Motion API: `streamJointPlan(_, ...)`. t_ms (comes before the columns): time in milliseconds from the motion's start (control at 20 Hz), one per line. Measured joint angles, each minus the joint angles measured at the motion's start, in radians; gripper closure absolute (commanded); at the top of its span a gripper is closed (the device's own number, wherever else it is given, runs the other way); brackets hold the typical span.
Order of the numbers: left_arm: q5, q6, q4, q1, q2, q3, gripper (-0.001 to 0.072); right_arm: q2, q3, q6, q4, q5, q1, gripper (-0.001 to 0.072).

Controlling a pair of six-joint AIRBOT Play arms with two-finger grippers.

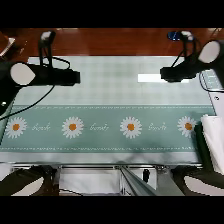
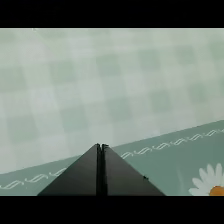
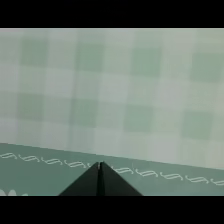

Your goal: Fold the shirts.

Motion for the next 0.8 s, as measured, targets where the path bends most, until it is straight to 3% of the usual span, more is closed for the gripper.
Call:
streamJointPlan(250, -0.024, -0.022, 0.036, 0.013, -0.050, -0.008, 0.0689, -0.023, -0.031, 0.059, -0.061, -0.018, 0.036, 0.0697)
streamJointPlan(800, -0.024, -0.028, 0.047, 0.016, -0.070, -0.011, 0.0689, -0.029, -0.039, 0.077, -0.081, -0.024, 0.044, 0.0698)
